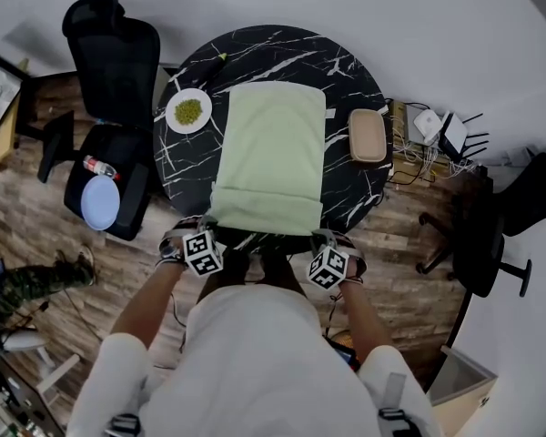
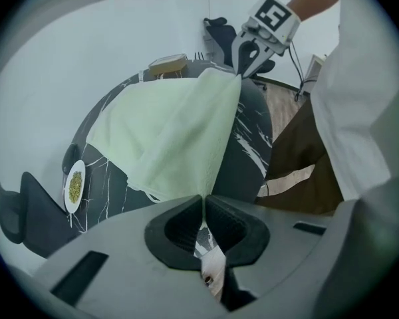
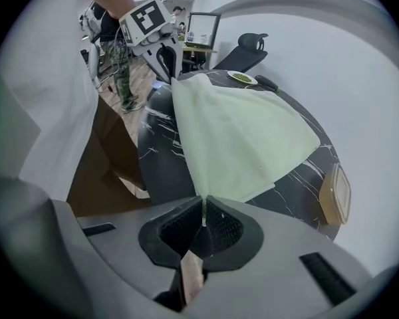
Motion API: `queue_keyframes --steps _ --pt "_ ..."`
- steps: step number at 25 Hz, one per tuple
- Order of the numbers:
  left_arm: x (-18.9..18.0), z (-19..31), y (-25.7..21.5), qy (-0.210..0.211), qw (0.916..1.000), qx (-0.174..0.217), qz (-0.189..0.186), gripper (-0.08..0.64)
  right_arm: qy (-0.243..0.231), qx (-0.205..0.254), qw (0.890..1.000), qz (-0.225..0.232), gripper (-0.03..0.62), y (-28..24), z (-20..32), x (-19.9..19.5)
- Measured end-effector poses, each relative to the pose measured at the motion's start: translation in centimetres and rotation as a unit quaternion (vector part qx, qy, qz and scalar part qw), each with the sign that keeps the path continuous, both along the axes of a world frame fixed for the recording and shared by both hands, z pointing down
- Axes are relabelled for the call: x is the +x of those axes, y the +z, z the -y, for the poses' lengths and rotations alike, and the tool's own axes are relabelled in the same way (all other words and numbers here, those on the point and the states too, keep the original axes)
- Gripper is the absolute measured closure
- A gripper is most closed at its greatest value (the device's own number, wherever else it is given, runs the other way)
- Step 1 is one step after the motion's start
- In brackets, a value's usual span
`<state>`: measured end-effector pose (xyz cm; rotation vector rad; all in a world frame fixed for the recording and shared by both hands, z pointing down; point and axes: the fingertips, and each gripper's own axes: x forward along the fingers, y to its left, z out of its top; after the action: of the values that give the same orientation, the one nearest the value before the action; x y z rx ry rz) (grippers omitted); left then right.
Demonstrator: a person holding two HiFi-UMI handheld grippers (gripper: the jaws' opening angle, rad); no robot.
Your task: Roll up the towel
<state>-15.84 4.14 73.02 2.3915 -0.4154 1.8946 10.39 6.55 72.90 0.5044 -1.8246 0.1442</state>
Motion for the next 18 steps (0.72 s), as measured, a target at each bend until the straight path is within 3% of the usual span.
queue_keyframes --steps 5,14,18 --pt "-0.7 -3.1 -1.2 0.005 0.9999 -0.009 -0.005 0.548 -0.002 -0.015 1.000 0.014 0.583 -1.9 -2.2 -0.3" --pt "-1.6 -8.7 -5.1 -0.001 0.9950 -0.099 -0.012 0.547 0.002 -0.101 0.993 0.065 0.581 -6.9 -7.2 -1.7" --pt "-1.6 -6.4 -6.3 -0.012 0.9968 -0.077 -0.016 0.546 0.021 -0.077 0.994 0.081 0.581 -8.9 -4.4 -1.6"
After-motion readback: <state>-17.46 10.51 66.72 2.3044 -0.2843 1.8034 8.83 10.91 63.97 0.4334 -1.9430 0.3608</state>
